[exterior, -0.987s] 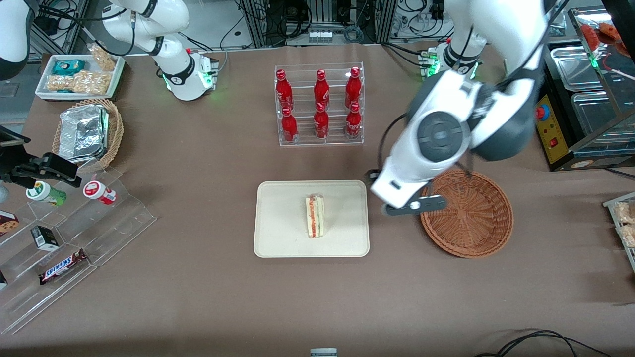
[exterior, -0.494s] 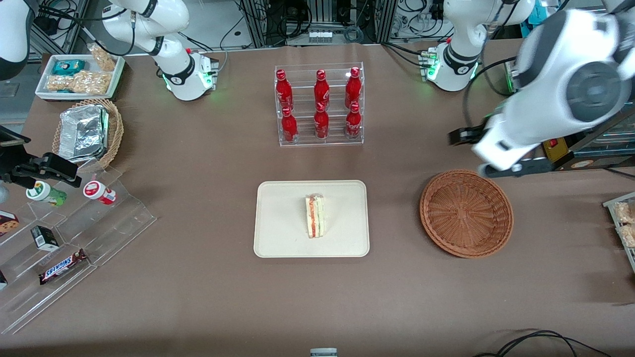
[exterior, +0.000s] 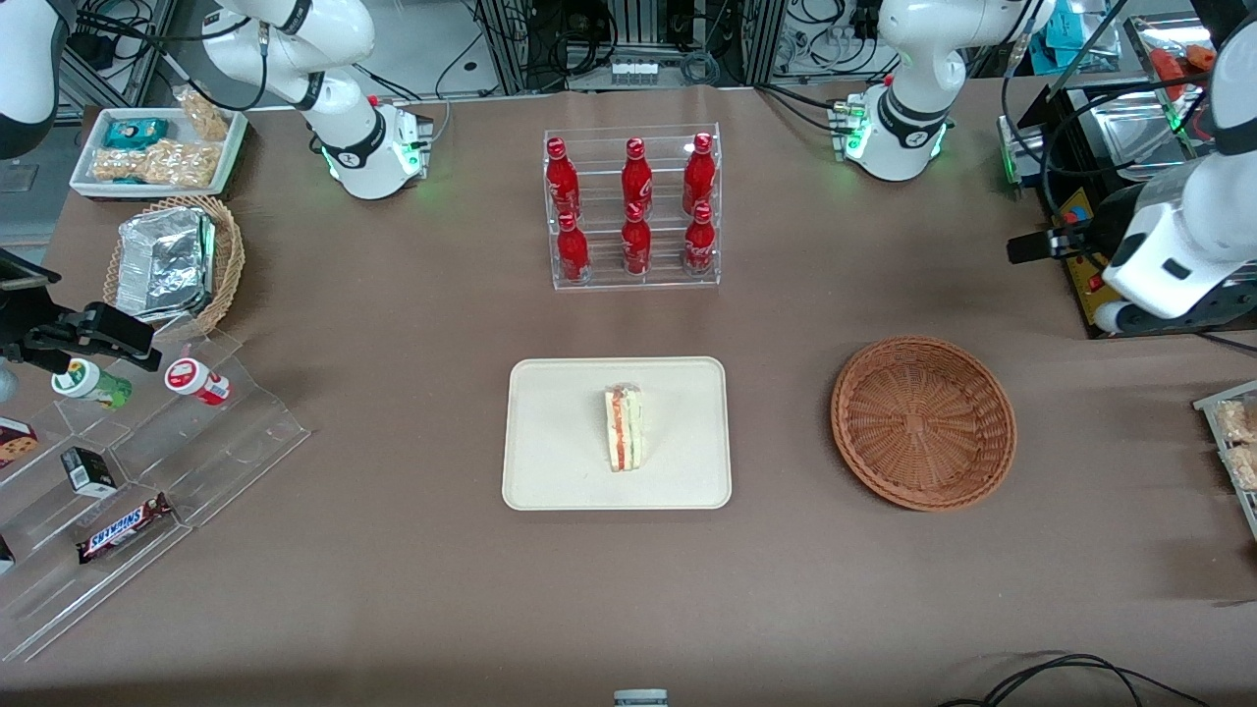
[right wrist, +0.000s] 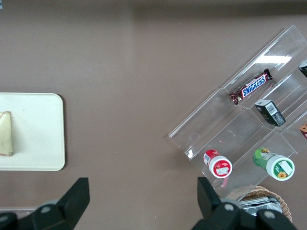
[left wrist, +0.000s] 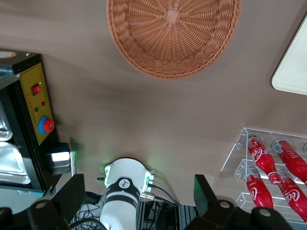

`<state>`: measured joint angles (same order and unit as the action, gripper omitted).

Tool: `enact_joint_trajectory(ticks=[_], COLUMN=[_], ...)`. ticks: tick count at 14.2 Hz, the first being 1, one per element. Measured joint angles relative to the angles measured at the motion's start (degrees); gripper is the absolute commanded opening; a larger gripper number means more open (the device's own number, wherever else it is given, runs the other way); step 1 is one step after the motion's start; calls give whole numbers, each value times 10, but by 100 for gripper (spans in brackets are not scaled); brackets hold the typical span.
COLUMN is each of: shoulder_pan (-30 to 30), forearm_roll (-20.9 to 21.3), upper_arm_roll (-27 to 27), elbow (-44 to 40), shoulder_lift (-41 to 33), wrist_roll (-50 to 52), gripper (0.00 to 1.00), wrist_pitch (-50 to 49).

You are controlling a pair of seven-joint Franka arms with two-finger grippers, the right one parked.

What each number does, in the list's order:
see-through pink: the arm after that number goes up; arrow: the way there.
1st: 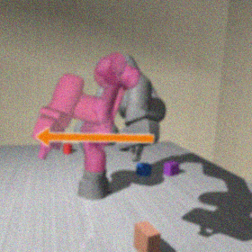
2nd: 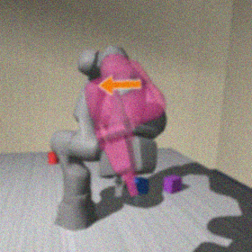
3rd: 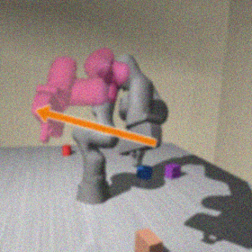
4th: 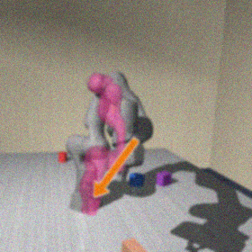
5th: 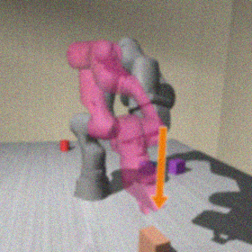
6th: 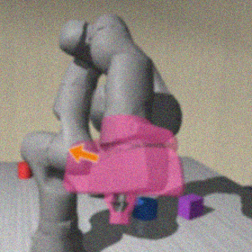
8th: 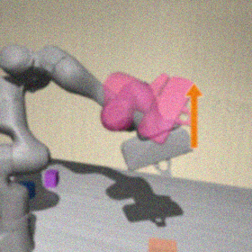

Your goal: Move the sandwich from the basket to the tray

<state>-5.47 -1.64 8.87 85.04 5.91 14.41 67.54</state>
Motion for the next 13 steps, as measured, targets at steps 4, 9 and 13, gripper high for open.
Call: enact_joint_trajectory(ticks=[4, 9, 13], shoulder_pan=[-34, -37, -37], forearm_roll=[0, 0, 1], upper_arm_roll=[0, 8, 11], elbow=[1, 3, 3], shoulder_lift=[-23, -38, -49], wrist_roll=[-76, -88, -88], gripper=[100, 100, 100], wrist_pitch=[-5, 26, 36])
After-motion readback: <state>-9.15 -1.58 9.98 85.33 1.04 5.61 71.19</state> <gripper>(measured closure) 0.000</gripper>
